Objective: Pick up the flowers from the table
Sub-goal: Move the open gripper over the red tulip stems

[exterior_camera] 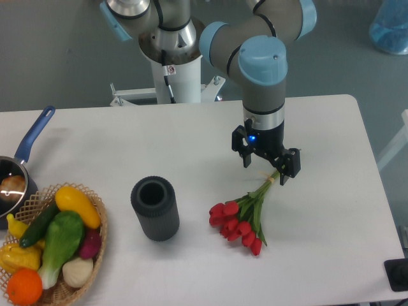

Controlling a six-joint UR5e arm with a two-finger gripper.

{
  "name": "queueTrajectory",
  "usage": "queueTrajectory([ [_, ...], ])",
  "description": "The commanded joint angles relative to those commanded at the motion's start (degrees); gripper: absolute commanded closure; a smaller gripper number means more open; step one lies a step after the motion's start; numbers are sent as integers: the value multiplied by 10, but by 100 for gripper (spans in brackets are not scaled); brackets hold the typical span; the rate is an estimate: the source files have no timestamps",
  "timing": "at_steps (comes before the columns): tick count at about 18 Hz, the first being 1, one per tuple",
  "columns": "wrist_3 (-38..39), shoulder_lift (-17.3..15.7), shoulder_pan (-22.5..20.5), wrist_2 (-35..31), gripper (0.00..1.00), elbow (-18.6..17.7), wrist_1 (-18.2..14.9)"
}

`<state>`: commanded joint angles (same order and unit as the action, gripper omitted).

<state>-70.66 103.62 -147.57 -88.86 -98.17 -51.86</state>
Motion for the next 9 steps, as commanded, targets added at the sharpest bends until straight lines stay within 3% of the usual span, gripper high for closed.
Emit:
queueTrajectory([
  [5, 0, 5, 3, 0, 0, -15, 2],
  [9, 1, 23, 3, 0, 0, -35, 35],
])
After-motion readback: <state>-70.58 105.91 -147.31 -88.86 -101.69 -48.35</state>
